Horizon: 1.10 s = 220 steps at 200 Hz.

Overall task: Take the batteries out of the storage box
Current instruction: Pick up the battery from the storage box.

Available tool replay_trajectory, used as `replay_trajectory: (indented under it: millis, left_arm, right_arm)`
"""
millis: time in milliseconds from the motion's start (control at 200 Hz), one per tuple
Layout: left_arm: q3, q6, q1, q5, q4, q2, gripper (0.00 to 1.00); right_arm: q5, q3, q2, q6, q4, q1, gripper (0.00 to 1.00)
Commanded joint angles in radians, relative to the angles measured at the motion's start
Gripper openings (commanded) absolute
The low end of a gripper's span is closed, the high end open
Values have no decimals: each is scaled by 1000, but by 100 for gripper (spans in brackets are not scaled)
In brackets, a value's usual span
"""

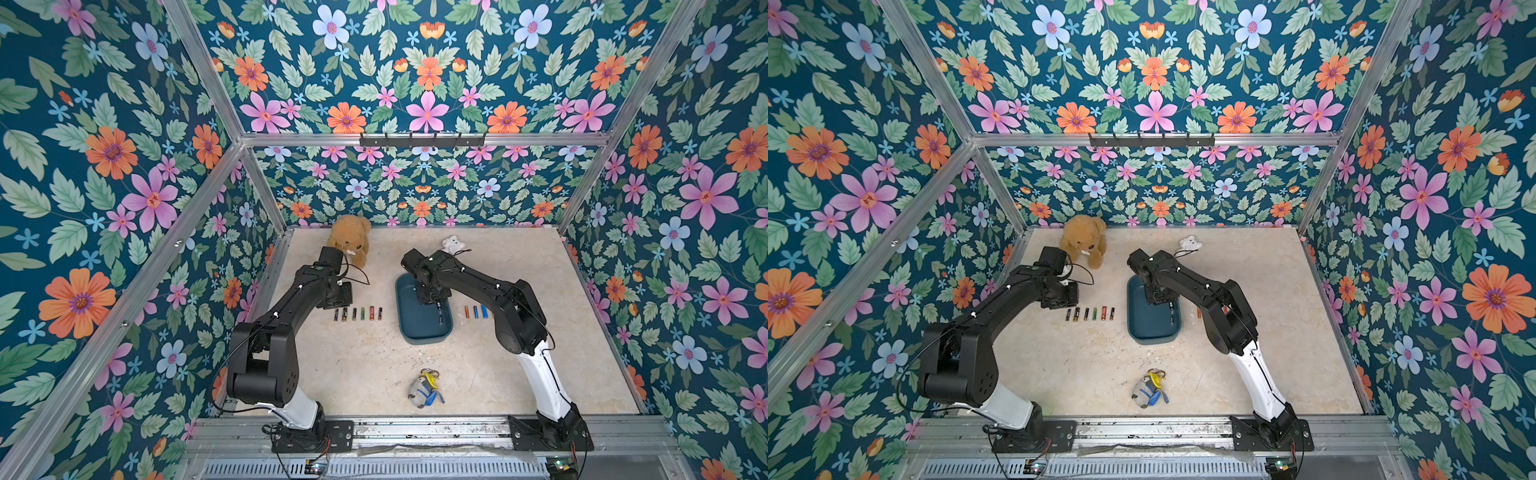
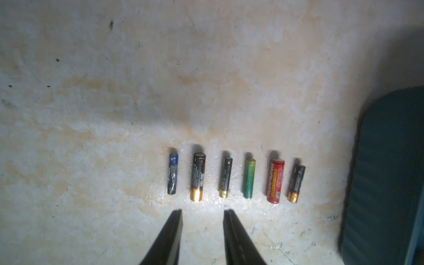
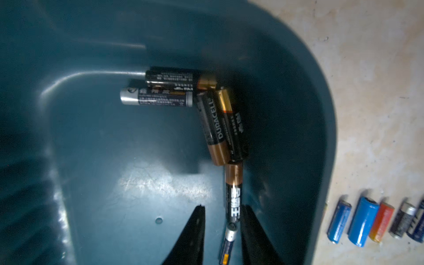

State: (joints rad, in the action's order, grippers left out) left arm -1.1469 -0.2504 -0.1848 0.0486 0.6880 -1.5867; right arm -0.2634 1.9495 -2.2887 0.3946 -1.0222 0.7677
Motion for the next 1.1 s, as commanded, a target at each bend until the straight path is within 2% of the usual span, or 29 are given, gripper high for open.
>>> replay_trajectory:
  millis: [0,310,545,1095]
  left_arm:
    - [-7,-11,-11,-12,-8,-3,37]
    - [-9,-20,-31,-18,-2,-9,37]
    - [-7,-26,-45,-28,1,-12,37]
    - [-23,-30,-69,-42,12,-17,37]
  right_arm:
    - [-13,-5,-15,20,-10,2,32]
    - [-22,-8,-43,29,-8,0,33]
    - [16,-24,-40,19,11,-2,32]
    - [82,-98,10,-19,79,-23,21]
